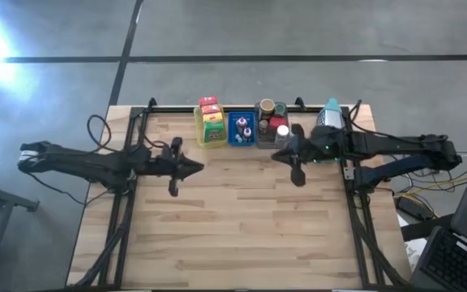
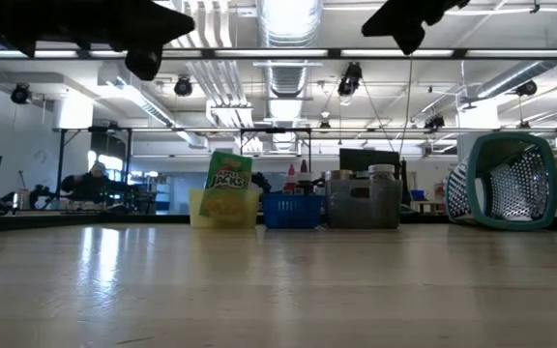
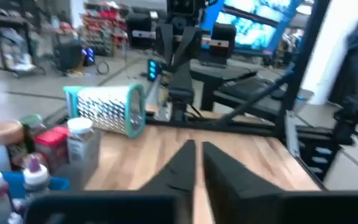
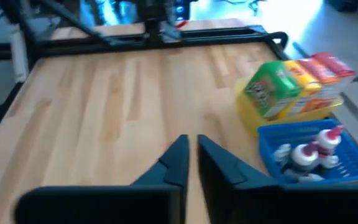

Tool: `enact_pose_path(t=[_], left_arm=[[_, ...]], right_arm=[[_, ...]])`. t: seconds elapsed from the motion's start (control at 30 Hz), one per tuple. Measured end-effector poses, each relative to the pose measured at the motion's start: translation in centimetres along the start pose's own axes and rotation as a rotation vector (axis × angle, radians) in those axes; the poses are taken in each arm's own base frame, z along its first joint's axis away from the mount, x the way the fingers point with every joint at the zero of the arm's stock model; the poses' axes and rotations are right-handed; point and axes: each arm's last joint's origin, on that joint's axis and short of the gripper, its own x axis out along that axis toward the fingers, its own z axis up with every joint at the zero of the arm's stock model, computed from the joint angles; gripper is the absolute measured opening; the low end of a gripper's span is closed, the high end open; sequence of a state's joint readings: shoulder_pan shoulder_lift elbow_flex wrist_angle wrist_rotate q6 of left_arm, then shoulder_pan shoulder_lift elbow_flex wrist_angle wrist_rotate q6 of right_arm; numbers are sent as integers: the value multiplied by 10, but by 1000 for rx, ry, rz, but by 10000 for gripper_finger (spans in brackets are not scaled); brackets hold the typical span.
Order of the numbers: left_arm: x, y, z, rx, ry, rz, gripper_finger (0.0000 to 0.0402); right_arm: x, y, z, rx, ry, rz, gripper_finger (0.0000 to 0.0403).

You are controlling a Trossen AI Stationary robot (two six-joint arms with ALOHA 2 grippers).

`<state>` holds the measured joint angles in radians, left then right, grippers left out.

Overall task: Pick & Place Kitchen Items
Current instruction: Return to Home Position

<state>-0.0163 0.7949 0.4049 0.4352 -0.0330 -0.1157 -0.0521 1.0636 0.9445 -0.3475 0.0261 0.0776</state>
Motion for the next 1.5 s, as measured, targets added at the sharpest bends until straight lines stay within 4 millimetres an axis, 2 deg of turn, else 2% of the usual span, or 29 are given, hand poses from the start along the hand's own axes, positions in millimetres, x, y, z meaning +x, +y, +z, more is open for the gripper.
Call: enact_pose_path(t=[0.1,0.3,0.6,1.07,1.27,1.4,1.5], left_arm=[[-8,-3,0,-33,41,-25,8],[-28,0,-7,8,175,5,7],[-49,1,-1,105,131,8,6],[-68,7,-38,115,124,26,3],[-74,9,-53,138,100,23,3],[-76,10,-62,110,93,25,5],[-77,11,-70,93,122,28,10]], right_arm=[[-6,7,-12,-12,9,31,15],[-18,3,-43,-1,-8,24,9],[-48,-6,-75,-58,-159,15,8],[-79,-13,-118,-100,-318,27,8],[-83,-15,-136,-95,-374,24,8],[-84,-15,-141,-87,-418,22,8],[-82,-18,-145,-67,-427,-54,8]])
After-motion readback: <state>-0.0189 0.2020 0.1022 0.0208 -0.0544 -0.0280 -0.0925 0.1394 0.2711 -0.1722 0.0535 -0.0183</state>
